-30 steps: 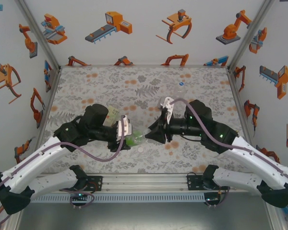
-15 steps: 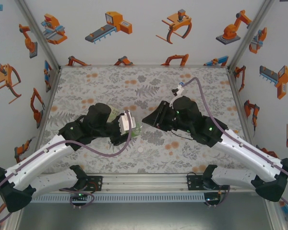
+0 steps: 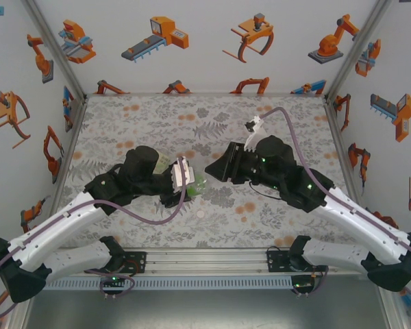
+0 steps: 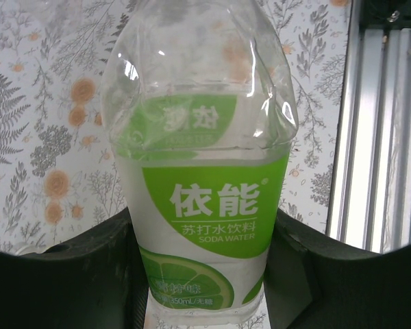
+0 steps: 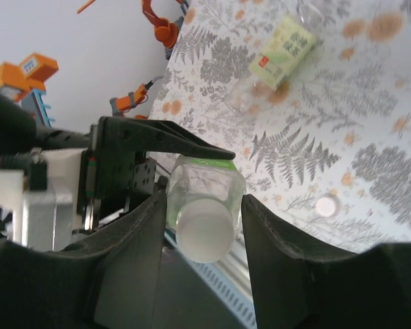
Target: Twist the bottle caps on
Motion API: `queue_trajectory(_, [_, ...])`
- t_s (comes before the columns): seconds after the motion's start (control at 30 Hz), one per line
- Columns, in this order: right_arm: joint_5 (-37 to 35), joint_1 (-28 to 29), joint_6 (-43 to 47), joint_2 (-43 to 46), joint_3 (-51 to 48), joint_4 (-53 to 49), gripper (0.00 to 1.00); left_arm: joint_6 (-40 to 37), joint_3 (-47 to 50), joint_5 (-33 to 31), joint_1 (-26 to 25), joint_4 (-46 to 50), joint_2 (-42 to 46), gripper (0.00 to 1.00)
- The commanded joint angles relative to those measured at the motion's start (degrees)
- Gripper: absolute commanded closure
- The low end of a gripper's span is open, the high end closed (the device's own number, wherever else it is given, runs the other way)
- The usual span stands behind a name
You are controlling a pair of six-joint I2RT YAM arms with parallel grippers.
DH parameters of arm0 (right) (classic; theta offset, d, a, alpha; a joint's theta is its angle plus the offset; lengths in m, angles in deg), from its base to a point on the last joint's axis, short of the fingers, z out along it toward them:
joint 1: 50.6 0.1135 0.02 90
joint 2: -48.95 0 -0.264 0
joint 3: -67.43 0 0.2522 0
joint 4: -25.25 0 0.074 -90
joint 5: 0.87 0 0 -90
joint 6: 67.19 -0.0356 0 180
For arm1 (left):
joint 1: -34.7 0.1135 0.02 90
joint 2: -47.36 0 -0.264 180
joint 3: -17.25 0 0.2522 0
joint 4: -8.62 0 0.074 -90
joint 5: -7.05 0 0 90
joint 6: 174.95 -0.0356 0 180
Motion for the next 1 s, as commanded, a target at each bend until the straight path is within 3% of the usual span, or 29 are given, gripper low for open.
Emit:
queue_trajectory(0.0, [5.28,0.17,22.48,3.61,1.22,4.29,0.53,-1.56,-2.49,5.45,-0.30,1.45,-0.22,1.00])
queue_trajectory(0.27, [27.07,0.17,55.09,7.31,-0.31,0.65,0.45,-4.26,-3.63,13.34,-0.34,8.35,0.74,1.00])
queue_trajectory(0.33, [30.35,0.17,59.79,7.16,-0.17,-1.49,0.45,-4.65,-3.80,14.28,-0.39,9.73,1.02,1.00])
queue_trajectory(0.53, [34.18,0.17,63.44,5.79,0.06,-2.67,0.45,-4.86,-4.03,15.81,-0.39,12.52,1.94,1.00])
queue_trajectory(0.97, [36.20,0.76,61.74,3.73,-1.70,-1.08,0.52,-5.52,-3.93,17.71,-0.39,12.67,2.13,1.00])
